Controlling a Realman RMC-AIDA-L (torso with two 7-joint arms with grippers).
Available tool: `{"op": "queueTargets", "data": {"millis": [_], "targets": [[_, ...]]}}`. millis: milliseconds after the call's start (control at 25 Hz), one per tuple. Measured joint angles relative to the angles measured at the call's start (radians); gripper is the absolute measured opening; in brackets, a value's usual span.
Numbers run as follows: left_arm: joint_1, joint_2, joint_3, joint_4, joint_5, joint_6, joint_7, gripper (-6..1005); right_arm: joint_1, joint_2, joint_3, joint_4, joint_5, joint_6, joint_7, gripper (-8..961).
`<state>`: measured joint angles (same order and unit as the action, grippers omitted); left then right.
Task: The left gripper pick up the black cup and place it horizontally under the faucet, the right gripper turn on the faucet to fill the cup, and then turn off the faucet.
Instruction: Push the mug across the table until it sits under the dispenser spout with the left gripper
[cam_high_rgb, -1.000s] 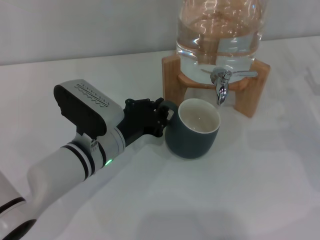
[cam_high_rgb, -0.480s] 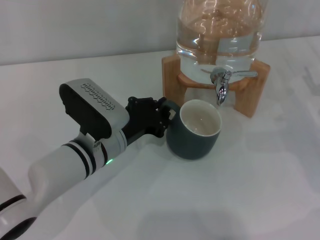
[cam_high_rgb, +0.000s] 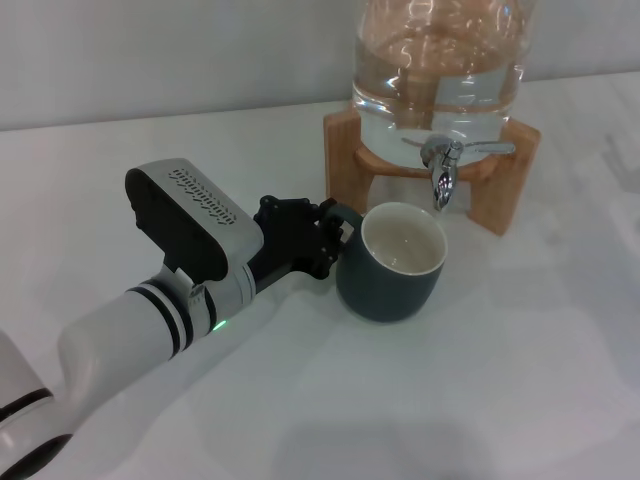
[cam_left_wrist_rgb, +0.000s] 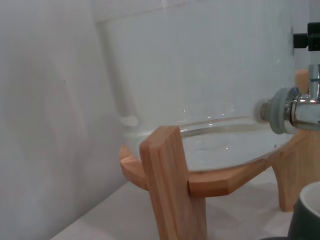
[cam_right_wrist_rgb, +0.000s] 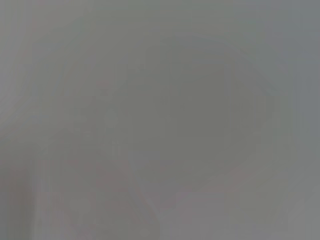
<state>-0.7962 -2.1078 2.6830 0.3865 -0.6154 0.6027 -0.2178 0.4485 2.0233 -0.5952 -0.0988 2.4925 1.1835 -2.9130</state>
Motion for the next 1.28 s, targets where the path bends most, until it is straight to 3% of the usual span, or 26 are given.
{"op": "queueTargets", "data": {"millis": [840, 1040, 1280], "targets": [[-0.013, 0.000, -0.002, -0.008, -0.012, -0.013, -0.035, 109, -0.003, 0.000, -0.001, 0.009, 0.000, 0.002, 0.010, 808], [-0.009, 0.000, -0.009, -0.002, -0.067, -0.013, -0.060, 110, -0.002, 0.000, -0.011, 0.009, 0.000, 0.003, 0.012, 808], [-0.008, 0.000, -0.003, 0.002, -0.083, -0.013, -0.059, 285, -0.004, 0.000, -0.012, 0.009, 0.000, 0.005, 0.012, 808]]}}
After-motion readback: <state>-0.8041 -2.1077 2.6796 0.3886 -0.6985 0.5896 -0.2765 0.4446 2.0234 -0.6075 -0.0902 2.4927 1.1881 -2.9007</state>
